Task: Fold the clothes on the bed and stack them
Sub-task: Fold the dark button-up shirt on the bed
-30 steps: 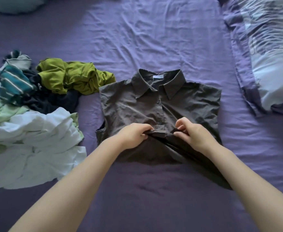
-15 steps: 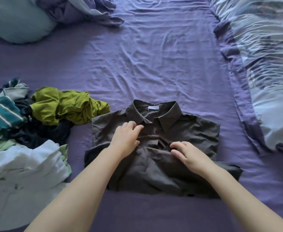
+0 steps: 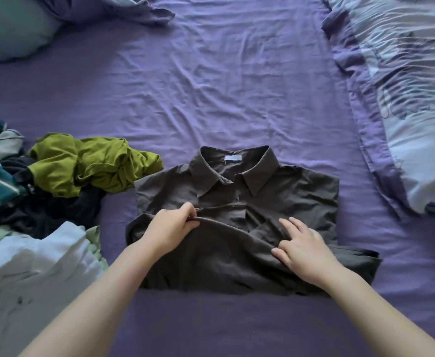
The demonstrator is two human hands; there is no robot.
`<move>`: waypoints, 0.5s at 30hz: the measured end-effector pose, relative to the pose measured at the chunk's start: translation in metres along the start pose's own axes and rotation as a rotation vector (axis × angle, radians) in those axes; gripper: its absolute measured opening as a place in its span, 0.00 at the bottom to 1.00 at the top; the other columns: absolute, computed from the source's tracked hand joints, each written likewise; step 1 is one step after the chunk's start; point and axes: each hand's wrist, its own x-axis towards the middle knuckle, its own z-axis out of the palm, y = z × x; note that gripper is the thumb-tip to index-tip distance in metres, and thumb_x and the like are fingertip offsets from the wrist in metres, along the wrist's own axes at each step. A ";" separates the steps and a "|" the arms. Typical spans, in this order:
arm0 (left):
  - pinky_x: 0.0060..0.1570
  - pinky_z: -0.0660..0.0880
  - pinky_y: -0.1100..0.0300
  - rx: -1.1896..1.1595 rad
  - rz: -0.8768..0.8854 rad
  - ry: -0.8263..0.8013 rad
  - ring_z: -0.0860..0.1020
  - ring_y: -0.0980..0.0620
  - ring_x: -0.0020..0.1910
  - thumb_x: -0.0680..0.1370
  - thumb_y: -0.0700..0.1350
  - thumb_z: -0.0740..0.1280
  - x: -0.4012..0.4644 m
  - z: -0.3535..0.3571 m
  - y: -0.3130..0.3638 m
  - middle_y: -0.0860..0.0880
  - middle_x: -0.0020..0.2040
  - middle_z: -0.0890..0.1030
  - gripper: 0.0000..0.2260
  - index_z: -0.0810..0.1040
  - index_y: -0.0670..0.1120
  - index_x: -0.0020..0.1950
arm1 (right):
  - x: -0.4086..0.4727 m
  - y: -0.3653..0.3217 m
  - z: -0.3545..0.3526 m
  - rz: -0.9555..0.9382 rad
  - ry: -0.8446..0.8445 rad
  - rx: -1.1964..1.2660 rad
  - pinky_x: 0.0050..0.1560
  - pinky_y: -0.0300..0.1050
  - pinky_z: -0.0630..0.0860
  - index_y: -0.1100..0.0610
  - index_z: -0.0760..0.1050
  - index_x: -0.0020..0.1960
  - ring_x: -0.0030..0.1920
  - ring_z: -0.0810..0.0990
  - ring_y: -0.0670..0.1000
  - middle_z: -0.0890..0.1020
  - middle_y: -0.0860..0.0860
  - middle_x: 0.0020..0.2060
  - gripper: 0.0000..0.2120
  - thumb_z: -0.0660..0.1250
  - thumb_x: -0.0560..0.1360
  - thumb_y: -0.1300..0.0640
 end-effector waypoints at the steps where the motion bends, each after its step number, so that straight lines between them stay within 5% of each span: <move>1: 0.47 0.71 0.55 -0.086 -0.017 -0.007 0.79 0.45 0.49 0.77 0.51 0.67 -0.001 -0.007 -0.001 0.49 0.49 0.82 0.09 0.73 0.49 0.54 | -0.002 0.002 -0.002 0.000 0.006 0.042 0.70 0.45 0.57 0.49 0.76 0.58 0.76 0.49 0.50 0.54 0.49 0.76 0.20 0.51 0.81 0.41; 5: 0.50 0.72 0.60 -0.458 -0.008 -0.102 0.78 0.55 0.47 0.73 0.43 0.72 0.002 -0.028 -0.002 0.54 0.45 0.79 0.13 0.76 0.56 0.54 | -0.007 0.010 -0.024 0.038 0.142 0.387 0.65 0.46 0.63 0.50 0.70 0.47 0.71 0.64 0.50 0.69 0.50 0.68 0.07 0.65 0.77 0.48; 8: 0.53 0.72 0.62 -0.751 -0.093 -0.168 0.77 0.57 0.46 0.72 0.47 0.74 0.011 -0.035 0.000 0.53 0.48 0.80 0.12 0.80 0.58 0.54 | -0.005 0.016 -0.035 0.083 0.144 0.541 0.56 0.50 0.70 0.50 0.64 0.42 0.57 0.74 0.54 0.77 0.52 0.54 0.14 0.70 0.72 0.54; 10: 0.54 0.73 0.59 -0.632 -0.083 -0.128 0.79 0.54 0.48 0.73 0.47 0.73 0.018 -0.030 -0.001 0.51 0.49 0.83 0.10 0.82 0.54 0.54 | 0.002 0.017 -0.035 0.132 0.102 0.583 0.50 0.48 0.71 0.53 0.67 0.43 0.49 0.75 0.52 0.76 0.50 0.46 0.15 0.71 0.71 0.48; 12: 0.56 0.72 0.56 -0.270 -0.011 -0.066 0.78 0.49 0.52 0.74 0.46 0.72 0.025 -0.020 -0.003 0.49 0.51 0.82 0.10 0.83 0.50 0.55 | 0.010 0.014 -0.032 0.206 0.078 0.667 0.45 0.46 0.69 0.54 0.68 0.43 0.44 0.74 0.50 0.76 0.49 0.41 0.18 0.67 0.72 0.40; 15: 0.58 0.68 0.55 -0.088 -0.012 -0.005 0.74 0.45 0.55 0.75 0.48 0.70 0.029 0.001 -0.003 0.46 0.54 0.78 0.10 0.80 0.47 0.55 | 0.027 0.007 -0.024 0.325 0.052 0.602 0.43 0.48 0.67 0.53 0.64 0.41 0.44 0.75 0.52 0.76 0.48 0.39 0.16 0.60 0.77 0.41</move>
